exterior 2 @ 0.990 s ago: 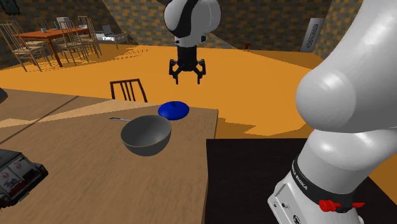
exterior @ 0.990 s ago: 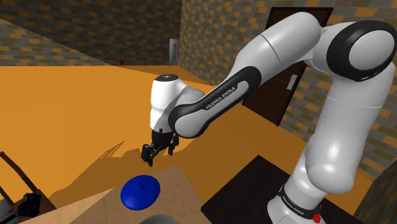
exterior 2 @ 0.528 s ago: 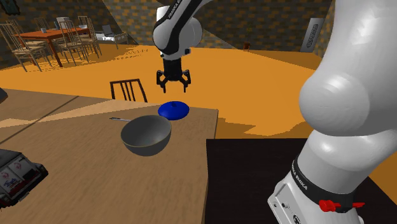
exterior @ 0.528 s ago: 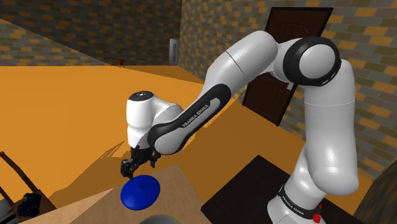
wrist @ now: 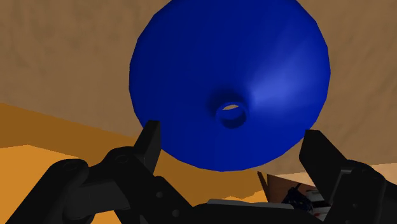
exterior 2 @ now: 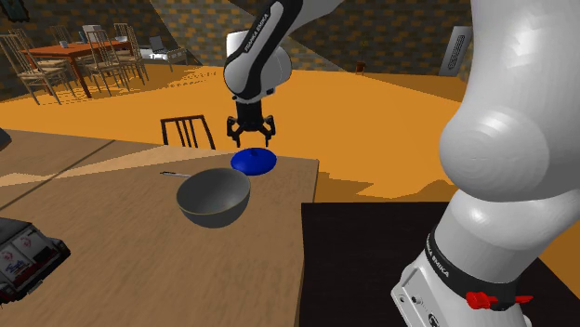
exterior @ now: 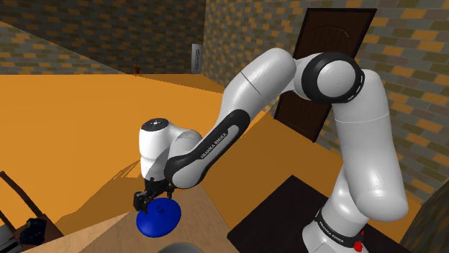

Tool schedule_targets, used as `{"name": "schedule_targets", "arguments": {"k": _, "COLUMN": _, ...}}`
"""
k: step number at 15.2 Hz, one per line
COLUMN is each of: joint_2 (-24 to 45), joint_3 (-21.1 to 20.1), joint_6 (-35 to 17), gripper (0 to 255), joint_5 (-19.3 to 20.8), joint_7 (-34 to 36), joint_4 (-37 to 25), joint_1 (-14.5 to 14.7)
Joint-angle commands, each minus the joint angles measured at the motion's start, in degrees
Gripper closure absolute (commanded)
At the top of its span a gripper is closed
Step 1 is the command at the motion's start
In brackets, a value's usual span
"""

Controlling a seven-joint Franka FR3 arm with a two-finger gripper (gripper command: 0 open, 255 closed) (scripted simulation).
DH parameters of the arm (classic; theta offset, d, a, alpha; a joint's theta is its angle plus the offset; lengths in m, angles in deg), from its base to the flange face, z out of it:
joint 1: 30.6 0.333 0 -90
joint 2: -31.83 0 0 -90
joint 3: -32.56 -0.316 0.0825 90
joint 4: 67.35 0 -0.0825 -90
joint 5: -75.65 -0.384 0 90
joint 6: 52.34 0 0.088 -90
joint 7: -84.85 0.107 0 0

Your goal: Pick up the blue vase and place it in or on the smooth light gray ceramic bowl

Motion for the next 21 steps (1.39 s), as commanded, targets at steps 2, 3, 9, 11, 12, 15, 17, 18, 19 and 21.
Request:
{"name": "schedule_targets", "arguments": {"k": 2, "joint_2": 0.7, "joint_3": 0.3, "joint_6": -0.6, "gripper": 0, "joint_5": 0.4, "joint_7": 0.2, "joint_4": -0.1, "joint_1": 0.2}}
{"name": "schedule_targets", "arguments": {"k": 3, "joint_2": 0.7, "joint_3": 0.3, "joint_6": -0.6, "gripper": 0, "joint_5": 0.4, "joint_7": 0.2, "joint_4": -0.1, "joint_1": 0.2}}
{"name": "schedule_targets", "arguments": {"k": 9, "joint_2": 0.7, "joint_3": 0.3, "joint_6": -0.6, "gripper": 255, "joint_5": 0.4, "joint_7": 0.2, "joint_4": -0.1, "joint_1": 0.2}}
{"name": "schedule_targets", "arguments": {"k": 11, "joint_2": 0.7, "joint_3": 0.3, "joint_6": -0.6, "gripper": 255, "joint_5": 0.4, "joint_7": 0.2, "joint_4": -0.1, "joint_1": 0.2}}
{"name": "schedule_targets", "arguments": {"k": 12, "joint_2": 0.7, "joint_3": 0.3, "joint_6": -0.6, "gripper": 255, "joint_5": 0.4, "joint_7": 0.2, "joint_4": -0.1, "joint_1": 0.2}}
{"name": "schedule_targets", "arguments": {"k": 15, "joint_2": 0.7, "joint_3": 0.3, "joint_6": -0.6, "gripper": 255, "joint_5": 0.4, "joint_7": 0.2, "joint_4": -0.1, "joint_1": 0.2}}
{"name": "schedule_targets", "arguments": {"k": 17, "joint_2": 0.7, "joint_3": 0.3, "joint_6": -0.6, "gripper": 255, "joint_5": 0.4, "joint_7": 0.2, "joint_4": 0.0, "joint_1": 0.2}}
{"name": "schedule_targets", "arguments": {"k": 18, "joint_2": 0.7, "joint_3": 0.3, "joint_6": -0.6, "gripper": 255, "joint_5": 0.4, "joint_7": 0.2, "joint_4": -0.1, "joint_1": 0.2}}
{"name": "schedule_targets", "arguments": {"k": 19, "joint_2": 0.1, "joint_3": 0.1, "joint_6": -0.1, "gripper": 255, "joint_5": 0.1, "joint_7": 0.0, "joint_4": 0.0, "joint_1": 0.0}}
{"name": "schedule_targets", "arguments": {"k": 21, "joint_2": -1.1, "joint_3": -0.5, "joint_6": 0.9, "gripper": 255, "joint_5": -0.6, "joint_7": -0.5, "joint_4": 0.1, "joint_1": -0.4}}
